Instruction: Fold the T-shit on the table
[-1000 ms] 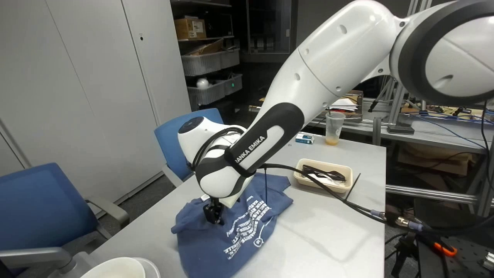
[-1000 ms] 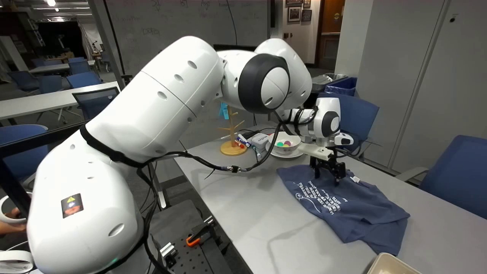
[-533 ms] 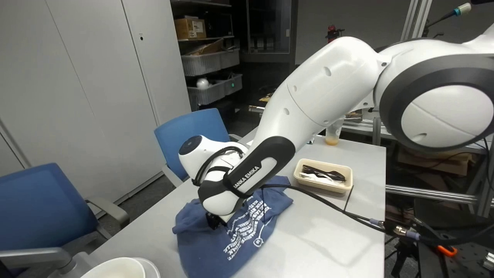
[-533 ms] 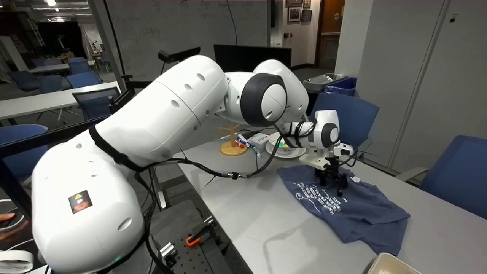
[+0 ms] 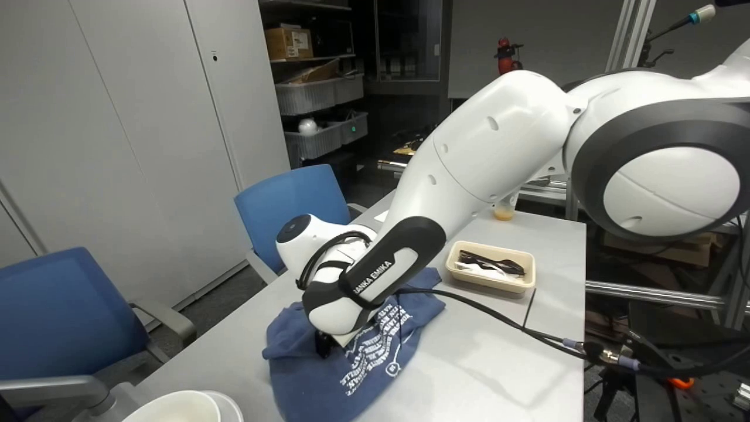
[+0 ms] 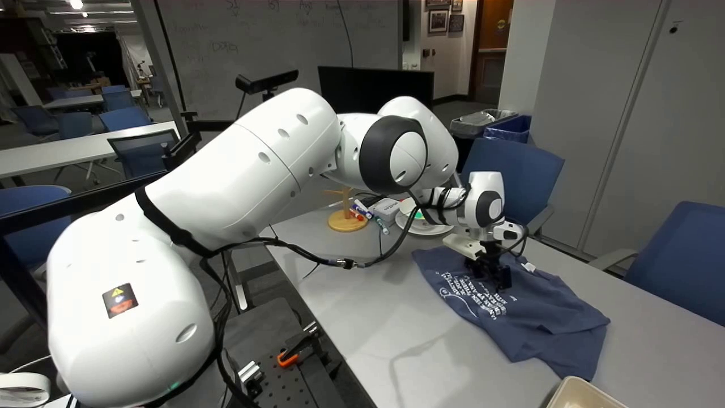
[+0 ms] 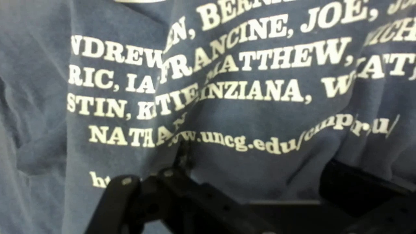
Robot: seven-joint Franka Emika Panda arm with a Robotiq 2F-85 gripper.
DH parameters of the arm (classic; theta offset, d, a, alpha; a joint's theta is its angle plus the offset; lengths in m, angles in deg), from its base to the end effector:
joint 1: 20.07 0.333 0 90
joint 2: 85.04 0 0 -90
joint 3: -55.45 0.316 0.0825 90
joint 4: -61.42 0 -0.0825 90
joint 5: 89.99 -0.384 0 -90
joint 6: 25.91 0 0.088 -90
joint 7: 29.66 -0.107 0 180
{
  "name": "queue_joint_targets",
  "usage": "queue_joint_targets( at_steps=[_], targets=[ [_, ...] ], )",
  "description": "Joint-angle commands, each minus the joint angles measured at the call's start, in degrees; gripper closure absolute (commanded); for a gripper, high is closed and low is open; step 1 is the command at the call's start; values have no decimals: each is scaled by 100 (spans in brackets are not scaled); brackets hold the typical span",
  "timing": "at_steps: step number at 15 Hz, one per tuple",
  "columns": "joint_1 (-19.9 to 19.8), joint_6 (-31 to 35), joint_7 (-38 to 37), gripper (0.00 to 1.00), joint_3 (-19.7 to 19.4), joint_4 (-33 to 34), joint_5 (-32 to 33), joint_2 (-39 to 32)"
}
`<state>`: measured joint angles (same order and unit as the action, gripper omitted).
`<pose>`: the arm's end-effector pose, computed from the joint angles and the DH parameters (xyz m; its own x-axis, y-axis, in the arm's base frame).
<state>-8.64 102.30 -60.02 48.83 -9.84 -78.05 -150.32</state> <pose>0.7155 0.0729 0.0541 0.9693 -0.2451 -0.0181 -0.2291 -0.9280 0.2938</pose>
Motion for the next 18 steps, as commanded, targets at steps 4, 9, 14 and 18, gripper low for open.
queue_joint_targets(
  at_steps=[4, 9, 14, 18],
  targets=[
    [-40, 191, 210, 0, 44, -1021, -247, 489],
    [-9, 471, 362, 0, 55, -2123, -159, 1041],
    [-21, 931, 788, 1, 118, -3394, -95, 1701],
    [6, 1186, 1178, 1, 173, -4260, -9, 2145]
  ],
)
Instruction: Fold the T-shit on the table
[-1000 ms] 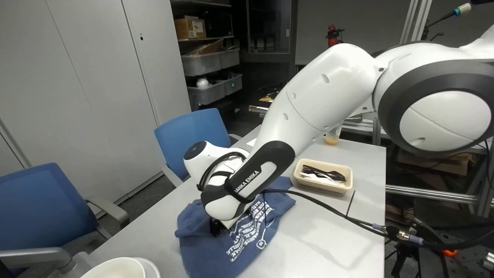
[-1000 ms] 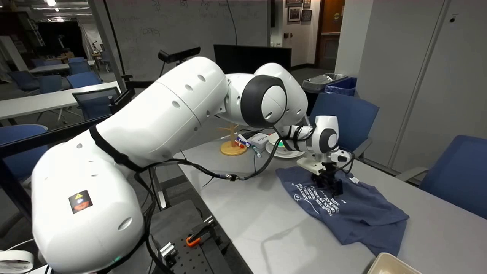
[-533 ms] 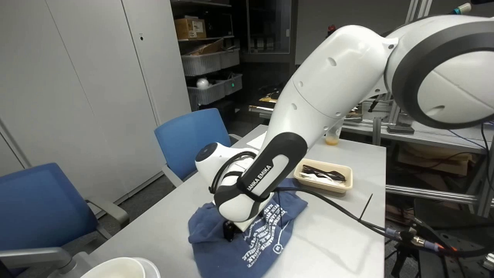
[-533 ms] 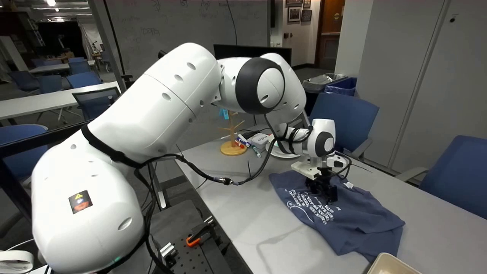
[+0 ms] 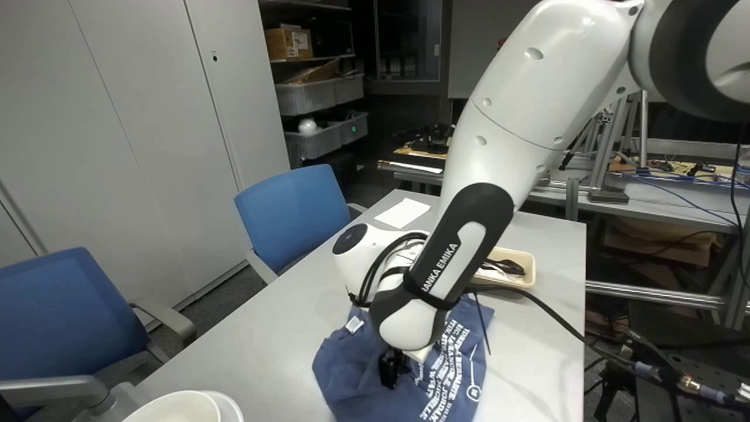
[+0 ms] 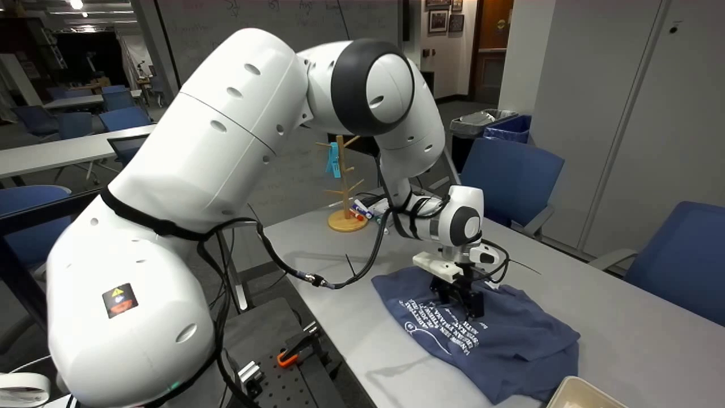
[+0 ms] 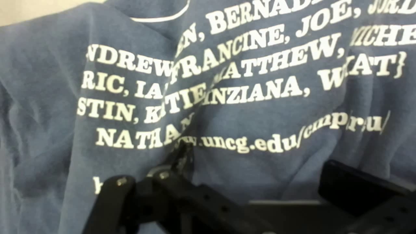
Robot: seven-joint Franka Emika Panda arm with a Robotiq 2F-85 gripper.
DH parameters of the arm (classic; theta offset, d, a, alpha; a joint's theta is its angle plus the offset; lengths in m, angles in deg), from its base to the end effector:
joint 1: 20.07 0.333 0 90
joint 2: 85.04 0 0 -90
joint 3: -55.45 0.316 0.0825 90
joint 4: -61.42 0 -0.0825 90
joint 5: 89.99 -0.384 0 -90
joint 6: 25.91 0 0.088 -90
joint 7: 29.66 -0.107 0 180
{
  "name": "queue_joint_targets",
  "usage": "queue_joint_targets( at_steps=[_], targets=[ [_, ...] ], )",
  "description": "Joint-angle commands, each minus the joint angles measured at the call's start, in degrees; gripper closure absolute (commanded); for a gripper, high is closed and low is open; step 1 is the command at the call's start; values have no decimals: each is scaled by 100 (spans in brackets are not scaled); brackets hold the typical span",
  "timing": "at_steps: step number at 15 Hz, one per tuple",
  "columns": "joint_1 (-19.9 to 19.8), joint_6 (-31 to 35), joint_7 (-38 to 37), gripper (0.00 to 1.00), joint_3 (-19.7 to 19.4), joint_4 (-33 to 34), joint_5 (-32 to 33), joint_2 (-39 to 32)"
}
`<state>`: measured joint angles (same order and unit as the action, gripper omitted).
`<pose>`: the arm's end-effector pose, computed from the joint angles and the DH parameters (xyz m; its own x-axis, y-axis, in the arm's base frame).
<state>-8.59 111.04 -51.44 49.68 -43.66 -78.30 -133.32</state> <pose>0.5896 0.0558 0.0505 0.9698 -0.1149 -0.2150 -0.0558 -0.9632 0.2631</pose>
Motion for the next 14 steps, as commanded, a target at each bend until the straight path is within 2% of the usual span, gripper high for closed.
queue_joint_targets(
  at_steps=[1, 4, 8, 14],
  targets=[
    [29, 406, 398, 1, 93, -1041, 65, 529],
    [126, 745, 560, 1, 144, -1430, 173, 769],
    [536, 1219, 299, 1, 50, -1705, 418, 1036],
    [1283, 888, -431, 0, -507, -1897, 1168, 1786]
  ],
)
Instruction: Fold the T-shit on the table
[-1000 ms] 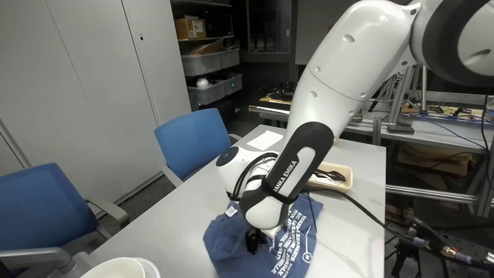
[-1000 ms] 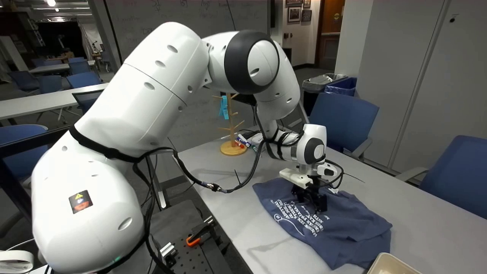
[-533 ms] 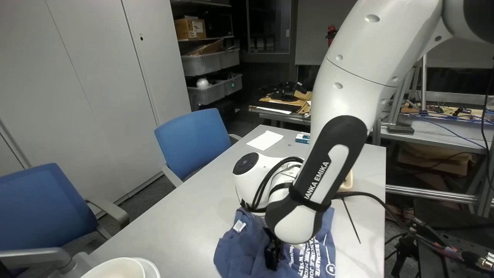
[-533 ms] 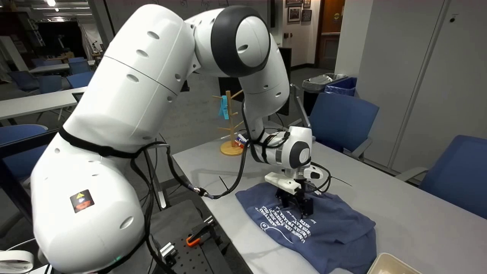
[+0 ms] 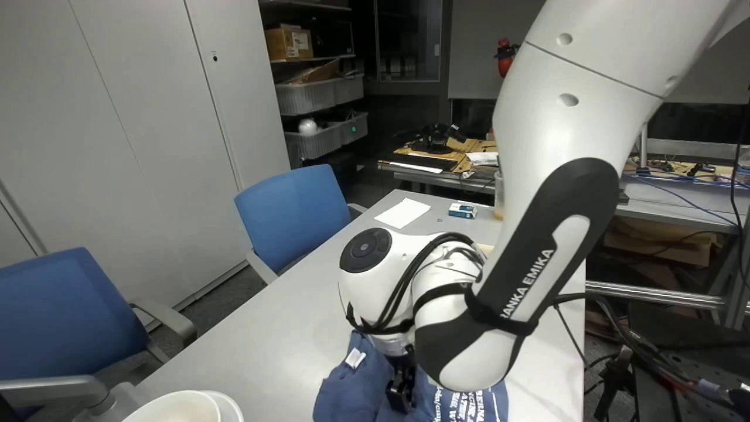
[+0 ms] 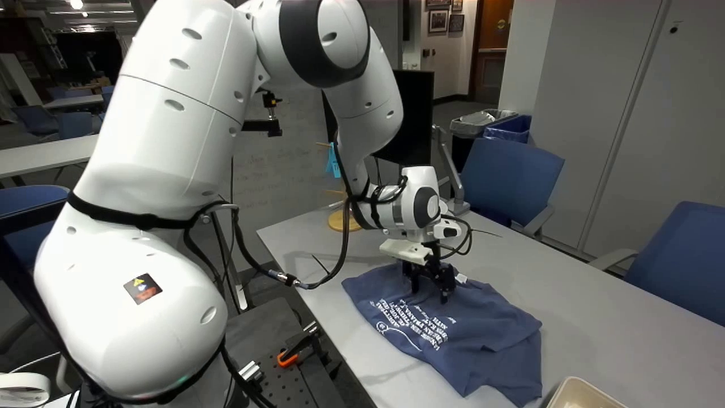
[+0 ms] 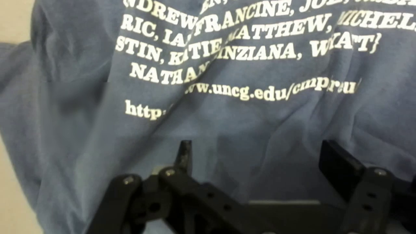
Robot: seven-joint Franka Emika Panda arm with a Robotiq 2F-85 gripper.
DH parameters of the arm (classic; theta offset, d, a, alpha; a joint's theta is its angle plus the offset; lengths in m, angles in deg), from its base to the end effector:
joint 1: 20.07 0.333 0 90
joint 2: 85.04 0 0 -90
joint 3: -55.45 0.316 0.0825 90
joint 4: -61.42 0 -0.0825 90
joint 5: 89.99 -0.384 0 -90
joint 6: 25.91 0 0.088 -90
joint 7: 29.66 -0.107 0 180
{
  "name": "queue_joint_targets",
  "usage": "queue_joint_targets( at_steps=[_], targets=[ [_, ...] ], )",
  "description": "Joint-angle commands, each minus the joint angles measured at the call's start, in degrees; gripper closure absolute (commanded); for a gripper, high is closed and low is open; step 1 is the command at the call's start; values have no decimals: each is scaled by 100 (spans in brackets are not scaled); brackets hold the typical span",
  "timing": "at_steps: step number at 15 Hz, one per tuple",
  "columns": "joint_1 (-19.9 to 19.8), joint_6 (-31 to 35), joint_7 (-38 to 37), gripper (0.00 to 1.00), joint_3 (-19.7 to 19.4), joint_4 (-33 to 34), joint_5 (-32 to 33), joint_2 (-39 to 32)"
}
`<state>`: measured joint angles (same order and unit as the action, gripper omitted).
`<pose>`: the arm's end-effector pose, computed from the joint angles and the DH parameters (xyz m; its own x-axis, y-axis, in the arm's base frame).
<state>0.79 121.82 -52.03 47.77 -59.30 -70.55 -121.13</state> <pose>0.5353 0.1269 0.1020 0.9840 0.1465 -0.1013 0.1686 -0.9495 0.2646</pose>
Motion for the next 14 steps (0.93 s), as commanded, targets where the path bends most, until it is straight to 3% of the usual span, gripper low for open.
queue_joint_targets(
  at_steps=[1, 6, 12, 14],
  targets=[
    [410, -260, -477, 0, -373, -383, 539, 699],
    [427, -463, -1005, 0, -314, -853, 1192, 1568],
    [199, -496, -1676, 0, 69, -1444, 1674, 2461],
    [36, -518, -1834, 0, 263, -1647, 1568, 2764]
  ],
)
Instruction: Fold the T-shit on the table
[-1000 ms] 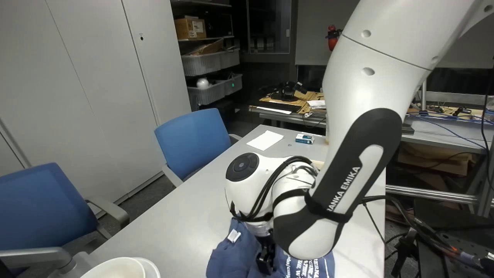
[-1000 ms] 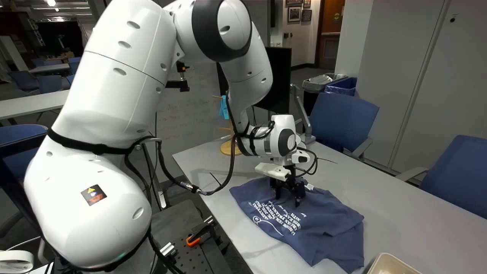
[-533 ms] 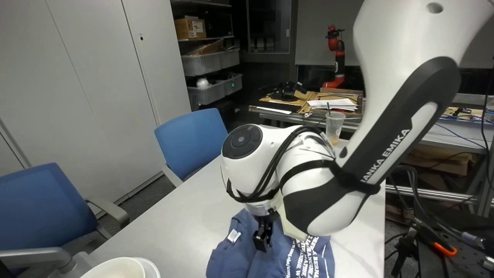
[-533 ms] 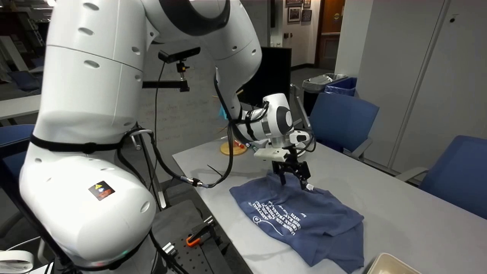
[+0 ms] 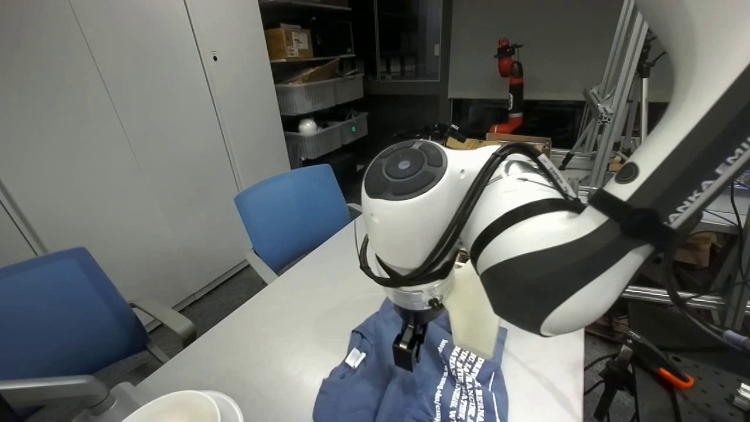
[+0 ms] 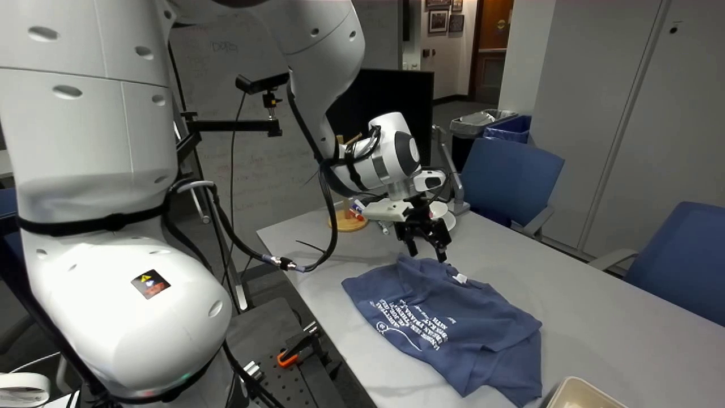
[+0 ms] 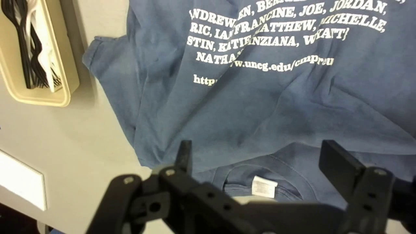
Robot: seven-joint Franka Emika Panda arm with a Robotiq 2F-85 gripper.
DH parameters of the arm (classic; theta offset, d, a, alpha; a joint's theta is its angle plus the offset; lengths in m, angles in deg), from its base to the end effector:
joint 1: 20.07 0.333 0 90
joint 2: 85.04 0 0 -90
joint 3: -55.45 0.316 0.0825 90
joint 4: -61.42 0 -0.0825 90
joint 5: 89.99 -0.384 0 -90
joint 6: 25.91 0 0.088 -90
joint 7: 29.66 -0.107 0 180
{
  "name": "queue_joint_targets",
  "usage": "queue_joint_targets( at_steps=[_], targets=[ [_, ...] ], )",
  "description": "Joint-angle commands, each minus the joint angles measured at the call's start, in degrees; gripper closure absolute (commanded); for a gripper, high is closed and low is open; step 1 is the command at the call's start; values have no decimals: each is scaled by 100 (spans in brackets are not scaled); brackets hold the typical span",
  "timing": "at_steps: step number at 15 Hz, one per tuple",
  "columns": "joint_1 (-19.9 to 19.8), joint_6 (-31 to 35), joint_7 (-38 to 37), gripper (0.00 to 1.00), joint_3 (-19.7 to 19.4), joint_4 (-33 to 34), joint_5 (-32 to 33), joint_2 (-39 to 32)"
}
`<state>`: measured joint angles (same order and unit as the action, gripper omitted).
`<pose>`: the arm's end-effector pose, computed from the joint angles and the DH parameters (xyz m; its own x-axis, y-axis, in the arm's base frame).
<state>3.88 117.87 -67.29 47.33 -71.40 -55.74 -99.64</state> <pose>0.4956 0.1436 0.2269 0.9872 0.1367 0.0826 0.0987 -0.9287 0.3573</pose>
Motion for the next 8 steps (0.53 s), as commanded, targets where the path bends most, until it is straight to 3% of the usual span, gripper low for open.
queue_joint_targets(
  at_steps=[1, 8],
  targets=[
    [-391, -152, -271, 0, 426, -530, -132, 760],
    [-1188, -819, 969, 1, 1010, -819, -2213, 1697]
  ],
)
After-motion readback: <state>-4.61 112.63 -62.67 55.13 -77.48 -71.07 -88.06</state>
